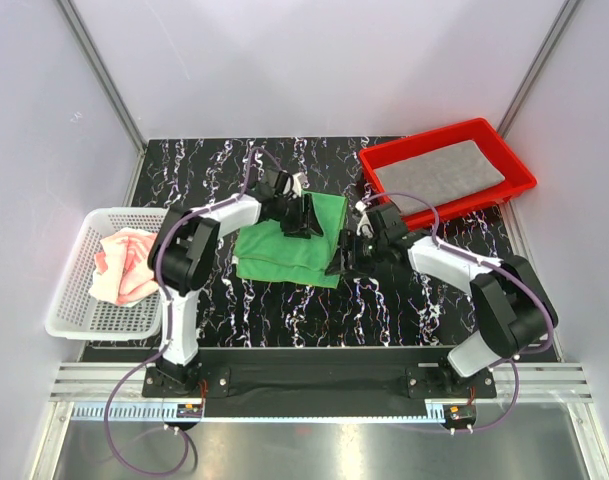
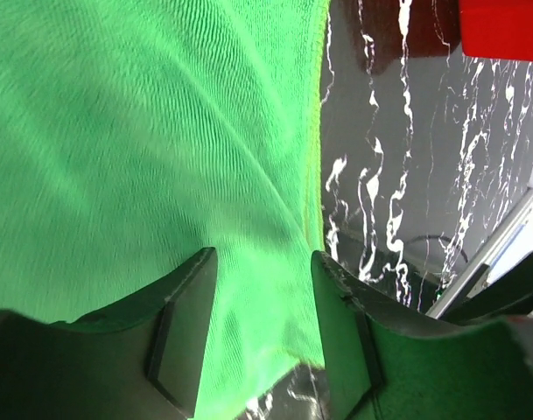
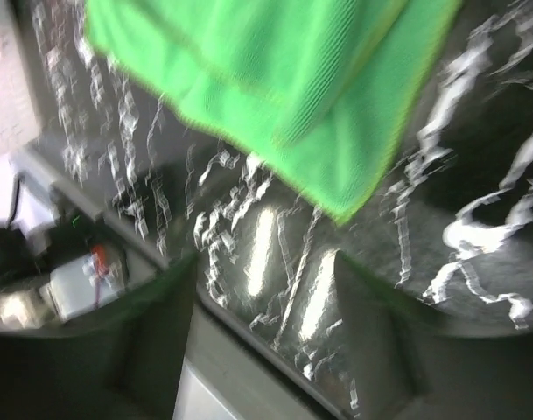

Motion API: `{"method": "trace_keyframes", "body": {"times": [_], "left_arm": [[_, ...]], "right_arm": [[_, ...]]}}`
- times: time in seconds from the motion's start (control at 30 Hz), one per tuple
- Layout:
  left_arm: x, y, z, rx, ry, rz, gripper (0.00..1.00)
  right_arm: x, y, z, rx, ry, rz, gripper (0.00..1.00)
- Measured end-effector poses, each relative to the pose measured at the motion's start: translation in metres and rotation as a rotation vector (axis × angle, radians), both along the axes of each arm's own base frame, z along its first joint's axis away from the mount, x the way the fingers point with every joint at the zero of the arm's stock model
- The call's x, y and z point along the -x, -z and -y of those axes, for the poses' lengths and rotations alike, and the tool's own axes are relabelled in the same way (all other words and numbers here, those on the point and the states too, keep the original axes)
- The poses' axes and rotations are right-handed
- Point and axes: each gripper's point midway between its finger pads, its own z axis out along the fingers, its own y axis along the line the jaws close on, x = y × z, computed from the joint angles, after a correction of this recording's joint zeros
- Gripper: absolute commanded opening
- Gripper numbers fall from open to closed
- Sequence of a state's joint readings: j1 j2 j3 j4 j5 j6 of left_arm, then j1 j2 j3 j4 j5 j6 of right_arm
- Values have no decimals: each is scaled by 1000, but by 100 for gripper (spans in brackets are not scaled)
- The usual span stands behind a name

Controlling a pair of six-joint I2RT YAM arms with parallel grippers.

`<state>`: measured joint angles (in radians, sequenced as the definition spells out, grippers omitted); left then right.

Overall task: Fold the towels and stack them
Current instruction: Fold the towel

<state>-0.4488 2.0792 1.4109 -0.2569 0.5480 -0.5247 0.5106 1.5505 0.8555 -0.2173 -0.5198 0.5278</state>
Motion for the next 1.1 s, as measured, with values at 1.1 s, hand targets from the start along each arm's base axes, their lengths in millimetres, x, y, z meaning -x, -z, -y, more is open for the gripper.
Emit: {"method": "trace_keyframes", "body": {"times": [1.1], "left_arm": [[85,-49,-225,-501,-615,76,54]], "right_arm": [[-13,50,48,396,191,37,37]]}}
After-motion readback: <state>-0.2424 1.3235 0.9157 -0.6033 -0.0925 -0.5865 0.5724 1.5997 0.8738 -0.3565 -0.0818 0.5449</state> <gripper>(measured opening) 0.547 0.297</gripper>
